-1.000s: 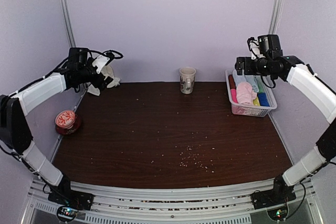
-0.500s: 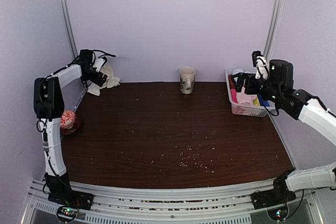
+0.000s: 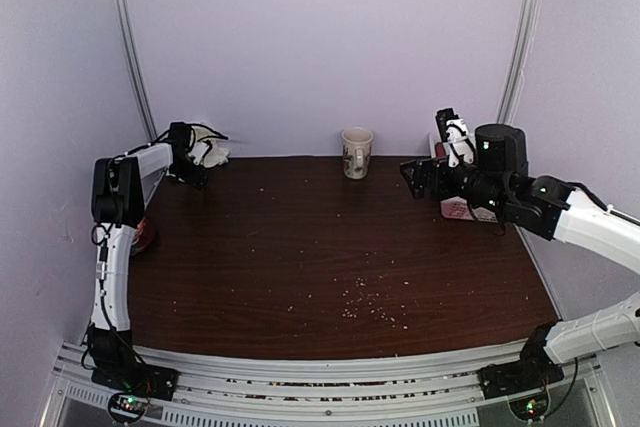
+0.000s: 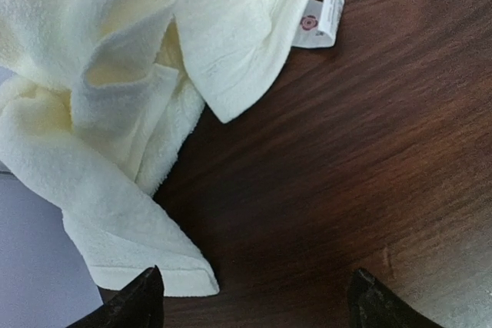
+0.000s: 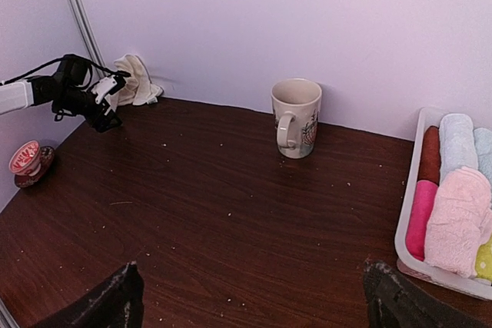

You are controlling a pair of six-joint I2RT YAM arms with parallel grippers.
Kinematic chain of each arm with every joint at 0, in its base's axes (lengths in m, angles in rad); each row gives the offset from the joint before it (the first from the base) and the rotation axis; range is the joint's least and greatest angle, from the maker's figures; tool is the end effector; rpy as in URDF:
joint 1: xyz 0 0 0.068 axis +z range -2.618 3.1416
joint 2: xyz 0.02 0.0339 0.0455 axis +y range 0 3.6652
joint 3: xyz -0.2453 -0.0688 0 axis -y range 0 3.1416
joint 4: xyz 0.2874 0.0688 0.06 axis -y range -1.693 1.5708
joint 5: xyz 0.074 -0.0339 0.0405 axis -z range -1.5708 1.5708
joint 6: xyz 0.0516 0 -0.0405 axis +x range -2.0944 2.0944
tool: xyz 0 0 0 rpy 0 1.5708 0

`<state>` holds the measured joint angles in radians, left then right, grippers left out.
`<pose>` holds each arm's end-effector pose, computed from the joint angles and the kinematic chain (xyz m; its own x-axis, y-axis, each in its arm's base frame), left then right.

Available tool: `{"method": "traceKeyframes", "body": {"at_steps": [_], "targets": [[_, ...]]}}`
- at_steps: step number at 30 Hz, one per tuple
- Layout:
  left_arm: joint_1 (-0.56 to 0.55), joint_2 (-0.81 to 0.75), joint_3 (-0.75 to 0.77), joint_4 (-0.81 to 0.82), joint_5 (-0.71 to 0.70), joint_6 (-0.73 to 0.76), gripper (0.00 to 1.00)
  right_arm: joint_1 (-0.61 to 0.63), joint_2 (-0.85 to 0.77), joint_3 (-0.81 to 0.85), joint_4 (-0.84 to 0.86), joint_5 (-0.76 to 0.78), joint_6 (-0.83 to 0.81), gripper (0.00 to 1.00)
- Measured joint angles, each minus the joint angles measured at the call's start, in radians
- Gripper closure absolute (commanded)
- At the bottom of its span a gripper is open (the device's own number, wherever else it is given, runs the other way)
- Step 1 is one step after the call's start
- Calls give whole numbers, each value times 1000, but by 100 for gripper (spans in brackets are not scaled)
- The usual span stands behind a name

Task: Roll the towels
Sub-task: Move the towel to the center of the board.

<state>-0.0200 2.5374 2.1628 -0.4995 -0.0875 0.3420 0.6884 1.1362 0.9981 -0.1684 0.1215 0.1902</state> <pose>0.5917 -0.0073 0.1074 -0.7345 0.3488 -0.5820 0.2231 0.9342 0.2783 0.2581 0.2042 0.3181 -0.3312 -0.0294 -0.9431 -0.4876 0.8611 0.1443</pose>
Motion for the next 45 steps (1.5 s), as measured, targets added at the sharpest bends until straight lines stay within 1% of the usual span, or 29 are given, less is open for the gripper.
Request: {"method": "traceKeyframes", "body": {"at_steps": [5,11,17,20,24,26,29,31,32,33,36,40,42,45], "targets": [[0,25,25,13,-68,4,18,60,14,3,0,42,0,0],[1,50,47,57,-140,24,18,104,25,23,1,77,0,0],[2,90,92,98,-193,51,23,140,43,30,1,100,0,0],[3,114,118,118,-219,66,30,156,51,30,1,107,0,0],[6,135,135,145,-244,89,42,178,53,31,1,118,0,0],[9,143,137,158,-251,96,50,186,54,34,0,124,0,0],[14,148,138,162,-256,103,69,196,57,46,1,132,0,0],[19,152,138,158,-259,112,86,202,60,55,0,137,0,0],[21,152,138,152,-258,111,96,206,64,61,0,140,0,0],[23,154,138,148,-258,110,100,208,67,64,0,142,0,0],[29,154,137,124,-252,114,100,215,73,65,-1,147,0,0],[30,144,120,130,-231,112,100,219,79,66,-8,151,-4,0],[31,113,75,130,-198,111,100,220,83,71,-22,153,-8,0],[31,16,-47,109,-114,112,100,222,94,87,-38,151,-22,0]]}}
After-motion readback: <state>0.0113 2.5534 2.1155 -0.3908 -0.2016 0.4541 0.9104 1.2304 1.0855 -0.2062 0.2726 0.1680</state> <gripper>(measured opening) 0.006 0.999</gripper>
